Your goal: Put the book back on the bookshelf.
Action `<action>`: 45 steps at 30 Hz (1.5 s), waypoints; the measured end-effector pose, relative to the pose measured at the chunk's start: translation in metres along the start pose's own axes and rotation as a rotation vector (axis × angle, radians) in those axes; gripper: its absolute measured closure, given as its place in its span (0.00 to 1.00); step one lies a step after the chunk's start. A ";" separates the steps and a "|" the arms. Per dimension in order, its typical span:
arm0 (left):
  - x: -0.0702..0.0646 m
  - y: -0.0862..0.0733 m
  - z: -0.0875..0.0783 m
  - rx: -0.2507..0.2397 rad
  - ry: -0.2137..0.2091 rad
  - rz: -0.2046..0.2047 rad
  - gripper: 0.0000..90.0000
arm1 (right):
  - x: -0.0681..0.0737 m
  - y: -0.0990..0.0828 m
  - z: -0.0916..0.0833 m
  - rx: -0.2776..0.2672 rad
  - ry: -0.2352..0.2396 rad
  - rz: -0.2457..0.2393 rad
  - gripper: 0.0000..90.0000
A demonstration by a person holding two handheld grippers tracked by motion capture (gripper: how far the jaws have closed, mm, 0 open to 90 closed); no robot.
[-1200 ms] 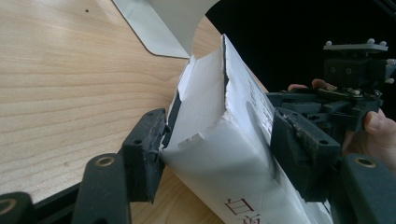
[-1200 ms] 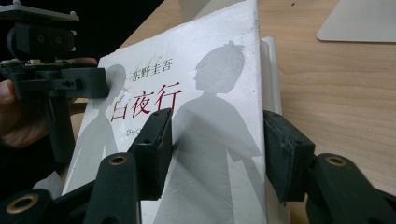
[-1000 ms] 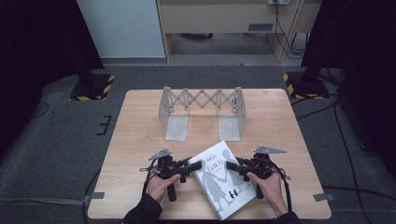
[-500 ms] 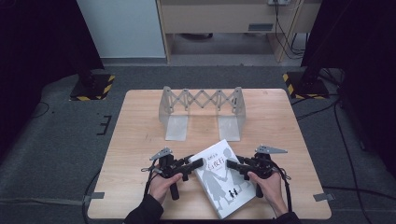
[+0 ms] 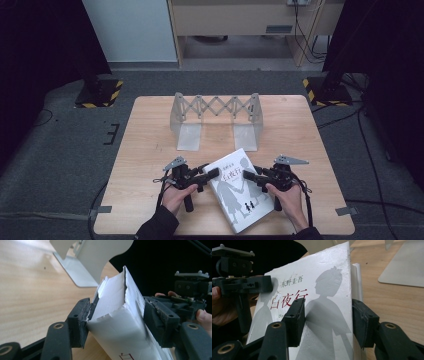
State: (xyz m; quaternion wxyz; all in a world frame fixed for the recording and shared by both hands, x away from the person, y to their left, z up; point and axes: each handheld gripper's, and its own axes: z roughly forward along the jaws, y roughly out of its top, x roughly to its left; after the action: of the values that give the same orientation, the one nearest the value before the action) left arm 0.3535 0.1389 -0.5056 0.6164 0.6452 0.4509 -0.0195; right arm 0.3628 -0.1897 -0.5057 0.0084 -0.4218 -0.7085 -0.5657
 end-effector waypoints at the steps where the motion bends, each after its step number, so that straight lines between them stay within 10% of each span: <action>1: -0.002 0.002 0.000 -0.012 0.000 0.010 0.44 | 0.000 0.001 -0.001 -0.006 0.001 -0.003 0.54; 10: -0.011 0.015 -0.002 -0.043 -0.039 0.011 0.42 | 0.003 0.005 -0.007 -0.065 0.019 -0.041 0.54; 18: -0.029 0.032 -0.006 -0.045 -0.030 0.124 0.45 | 0.005 0.009 -0.012 -0.151 0.048 -0.060 0.56; 29: -0.017 0.019 -0.004 -0.048 -0.049 0.055 0.40 | 0.004 0.006 -0.007 -0.121 0.041 -0.060 0.56; 45: -0.025 0.028 -0.005 -0.071 -0.042 0.099 0.51 | 0.006 0.009 -0.011 -0.137 0.045 -0.083 0.56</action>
State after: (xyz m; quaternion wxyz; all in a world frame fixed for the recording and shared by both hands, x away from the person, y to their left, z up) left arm 0.3527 0.1336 -0.4679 0.6486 0.6437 0.4058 0.0134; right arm 0.3594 -0.1957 -0.4915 -0.0278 -0.3789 -0.6847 -0.6219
